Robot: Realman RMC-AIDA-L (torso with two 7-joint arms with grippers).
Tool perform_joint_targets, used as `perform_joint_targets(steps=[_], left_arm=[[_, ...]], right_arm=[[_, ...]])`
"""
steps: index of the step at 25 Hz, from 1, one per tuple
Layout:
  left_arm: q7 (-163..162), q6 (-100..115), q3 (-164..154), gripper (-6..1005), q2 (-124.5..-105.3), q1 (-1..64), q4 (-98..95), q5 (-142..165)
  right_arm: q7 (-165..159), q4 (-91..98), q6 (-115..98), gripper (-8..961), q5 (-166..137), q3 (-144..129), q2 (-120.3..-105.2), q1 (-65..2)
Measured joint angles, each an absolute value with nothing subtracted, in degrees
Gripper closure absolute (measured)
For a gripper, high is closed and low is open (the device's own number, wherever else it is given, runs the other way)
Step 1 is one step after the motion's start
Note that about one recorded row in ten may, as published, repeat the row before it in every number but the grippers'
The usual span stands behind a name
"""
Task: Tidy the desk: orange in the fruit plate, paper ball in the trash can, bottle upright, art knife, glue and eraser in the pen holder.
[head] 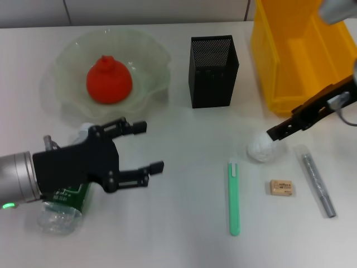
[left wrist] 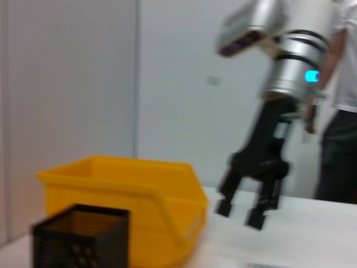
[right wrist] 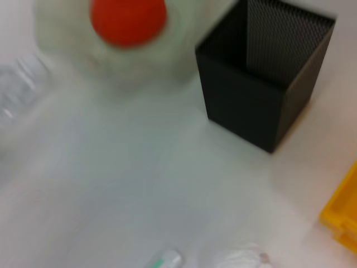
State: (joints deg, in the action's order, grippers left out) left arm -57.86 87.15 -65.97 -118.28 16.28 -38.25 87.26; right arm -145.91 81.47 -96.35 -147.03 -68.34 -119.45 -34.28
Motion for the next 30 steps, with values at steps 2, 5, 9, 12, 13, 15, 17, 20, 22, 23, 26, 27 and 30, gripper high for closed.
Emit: perform_joint_targets(steps=[2,5,9,12,13,15,17,20,22,23,26,27,30], left_arm=[[-57.9,87.7,-66.1,159,-118.38,16.13,-37.92,88.23],[-57.93,88.52,-66.18,151,-118.44,15.82,-37.74,88.4],[-57.85,90.09,-66.16,151,-118.46,15.5,-37.72,88.48],[-57.69,90.28,-66.14,152,-118.4,15.38,-37.72,88.49],[-57.58,90.39,-66.19,152,-118.39,15.34,-37.72,88.5],[-57.48,90.43,-66.19,152,-118.39,15.31,-37.72,88.51],[-57.43,90.45,-66.13,152,-118.39,15.3,-37.55,88.51],[-57.4,90.56,-65.98,151,-118.36,15.29,-37.35,88.52],[-57.72,91.86,-65.82,151,-118.28,15.29,-37.37,88.52],[-57.94,92.73,-65.76,151,-118.2,15.3,-37.42,88.51],[-58.86,93.6,-65.81,151,-118.07,15.33,-37.77,88.53],[-59.65,93.92,-65.9,151,-118.01,15.33,-38.18,88.64],[-65.32,94.39,-66.05,151,-118.23,15.28,-41.42,89.98]], right_arm=[[-147.67,79.09,-93.93,128,-148.43,-72.05,-119.46,-35.26],[-148.35,74.7,-91.17,133,-148.59,-74.36,-119.48,-36.75],[-149.46,69.21,-86.41,139,-149.31,-78.24,-119.49,-38.26],[-149.92,64.79,-84.06,144,-149.49,-79.74,-119.49,-40.07],[-149.93,62.14,-83.3,146,-149.43,-79.69,-119.48,-41.32],[-149.93,61.02,-82.99,149,-149.37,-79.62,-119.48,-41.78],[-149.93,60.3,-82.55,179,-149.25,-79.56,-119.47,-42.04],[-150.28,63.7,-84.13,262,-149.17,-79.27,-119.46,-41.17],[-150.73,70.37,-87.09,317,-149.13,-77.54,-119.43,-39.17],[-150.85,73.58,-88.62,351,-149.12,-76.12,-119.43,-38.2],[-150.83,86.05,-92.61,451,-149.11,-68.0,-119.47,-35.15],[-150.56,88.85,-93.08,485,-149.08,-65.5,-119.46,-34.28],[-148.06,93.96,-91.1,488,-149.0,-58.48,-119.18,-31.62]])
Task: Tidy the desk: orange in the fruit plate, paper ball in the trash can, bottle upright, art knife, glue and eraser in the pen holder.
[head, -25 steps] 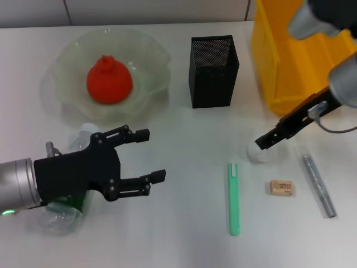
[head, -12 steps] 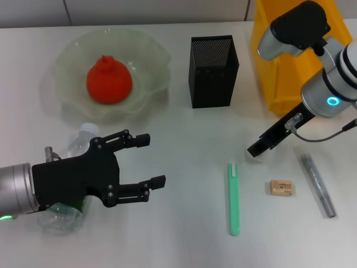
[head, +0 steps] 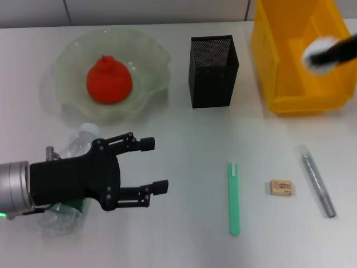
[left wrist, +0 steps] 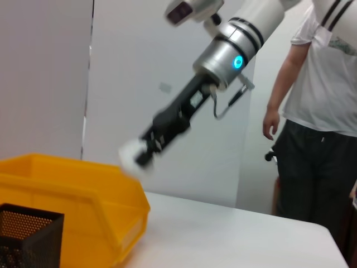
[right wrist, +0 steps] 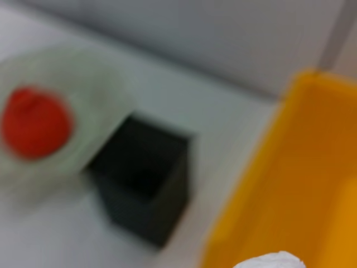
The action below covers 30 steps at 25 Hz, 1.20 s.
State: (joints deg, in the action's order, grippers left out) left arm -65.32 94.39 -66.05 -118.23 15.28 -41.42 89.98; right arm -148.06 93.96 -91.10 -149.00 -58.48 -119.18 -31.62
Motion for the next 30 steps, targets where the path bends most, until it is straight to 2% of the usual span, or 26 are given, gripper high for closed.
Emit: perform_joint_targets(steps=[5,11,16,17,18,19,22,26,30], left_arm=[[-80.62,86.99,-67.8,152,-118.87,13.61,-52.0,92.18],[-99.74,73.86,-74.98,151,-118.77,7.83,-69.42,94.77],[-114.49,68.11,-78.11,152,-118.8,4.15,-81.62,103.08],[-123.66,65.32,-80.69,152,-118.8,1.92,-89.68,110.31],[-126.06,64.83,-81.28,152,-118.8,1.46,-91.58,112.47],[-130.01,64.22,-82.27,152,-118.8,0.81,-94.65,116.3],[-133.33,64.04,-82.96,153,-118.8,0.58,-96.37,119.39],[-154.58,66.61,-90.47,153,-118.88,2.1,-103.83,142.01],[-161.79,68.65,-93.6,154,-118.99,4.26,-103.39,150.24]], right_arm=[[-140.17,87.65,-79.23,484,-144.26,-53.16,-119.15,-29.8],[-129.83,71.51,-63.44,479,-138.69,-53.69,-119.27,-30.35],[-122.22,66.99,-57.77,277,-128.72,-53.9,-119.61,-28.15],[-119.97,66.83,-57.8,249,-124.8,-53.85,-119.55,-26.97],[-112.07,66.73,-61.21,221,-113.08,-53.56,-119.3,-23.84],[-112.07,66.73,-61.21,193,-113.08,-53.56,-119.3,-23.84],[-96.33,65.42,-71.85,108,-96.39,-53.3,-119.21,-18.3],[-77.89,59.64,-85.48,108,-88.03,-54.16,-119.51,-13.08],[-63.32,46.41,-92.15,108,-88.33,-54.92,-119.36,-11.98]])
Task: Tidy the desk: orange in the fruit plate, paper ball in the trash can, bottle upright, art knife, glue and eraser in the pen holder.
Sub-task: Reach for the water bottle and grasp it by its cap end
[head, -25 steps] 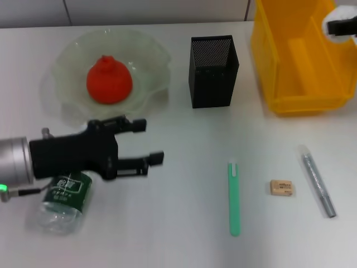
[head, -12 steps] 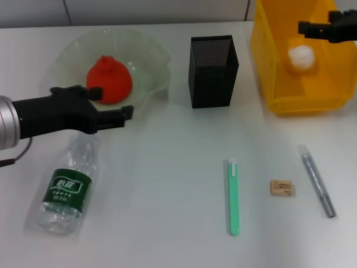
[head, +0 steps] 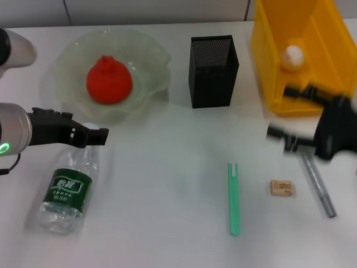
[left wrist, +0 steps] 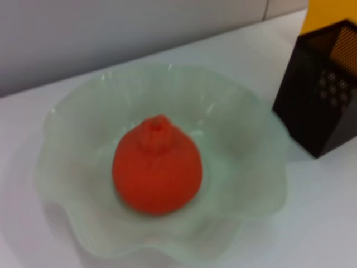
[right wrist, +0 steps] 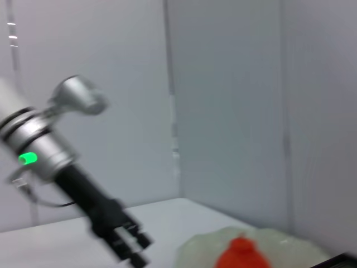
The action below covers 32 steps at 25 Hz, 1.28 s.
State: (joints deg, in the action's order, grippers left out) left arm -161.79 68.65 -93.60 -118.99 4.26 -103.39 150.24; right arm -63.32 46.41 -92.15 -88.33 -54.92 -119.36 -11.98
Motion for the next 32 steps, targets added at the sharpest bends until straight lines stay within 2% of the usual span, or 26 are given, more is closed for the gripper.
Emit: perform_joint_targets(steps=[6,11,22,32], left_arm=[[-163.89,68.2,-93.11,155,-119.08,6.89,-99.3,150.84],[-164.61,66.52,-91.11,155,-119.1,10.84,-92.53,150.73],[-164.77,65.63,-89.41,157,-119.09,15.07,-84.05,150.57],[-164.29,66.76,-88.96,390,-118.85,16.33,-82.98,151.59]], right_arm=[[-53.09,35.1,-93.18,107,-89.07,-54.92,-119.19,-12.41],[-52.92,34.41,-92.94,107,-89.36,-54.99,-119.21,-12.38],[-53.13,34.27,-92.99,108,-89.56,-55.02,-119.27,-12.32],[-55.25,34.22,-93.06,109,-89.62,-54.86,-119.26,-12.3]])
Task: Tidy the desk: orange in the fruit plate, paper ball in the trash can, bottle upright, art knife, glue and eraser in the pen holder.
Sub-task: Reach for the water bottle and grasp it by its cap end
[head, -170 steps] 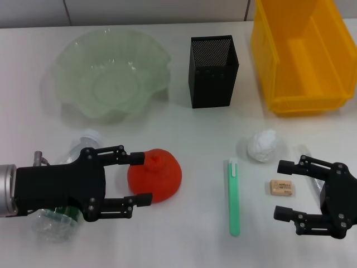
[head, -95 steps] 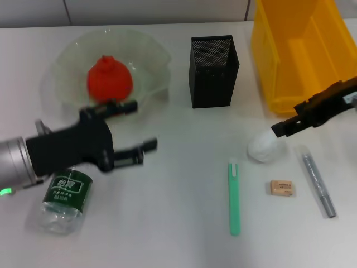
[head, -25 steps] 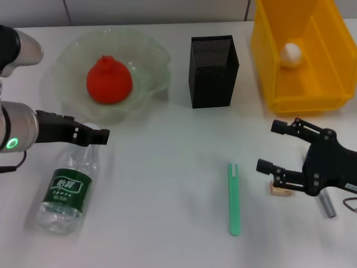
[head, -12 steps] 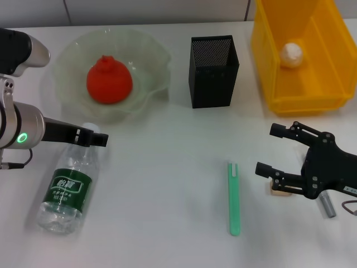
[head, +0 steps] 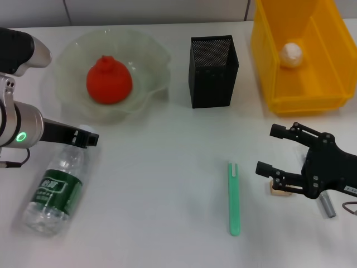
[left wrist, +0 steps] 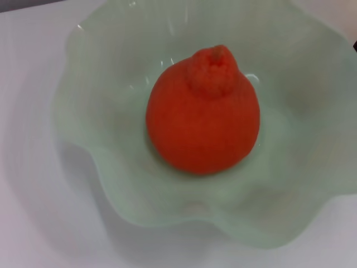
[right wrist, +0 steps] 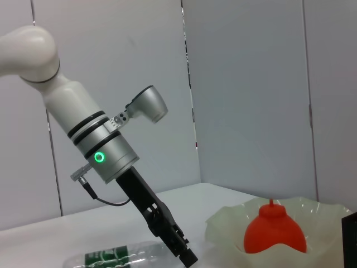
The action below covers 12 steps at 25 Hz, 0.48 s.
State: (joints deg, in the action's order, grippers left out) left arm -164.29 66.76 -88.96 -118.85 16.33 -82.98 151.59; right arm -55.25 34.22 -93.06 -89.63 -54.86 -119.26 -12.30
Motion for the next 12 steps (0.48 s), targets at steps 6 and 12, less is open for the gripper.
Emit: perform_joint_targets(steps=[6,12], left_arm=[[-161.78,68.26,-89.32,524,-118.82,15.09,-86.56,151.42],[-148.39,65.8,-86.79,551,-118.67,5.89,-96.56,138.8]], right_arm=[[-56.38,34.52,-93.28,110,-89.65,-54.56,-119.21,-12.21],[-56.77,34.87,-93.72,112,-89.66,-54.5,-119.1,-11.79]])
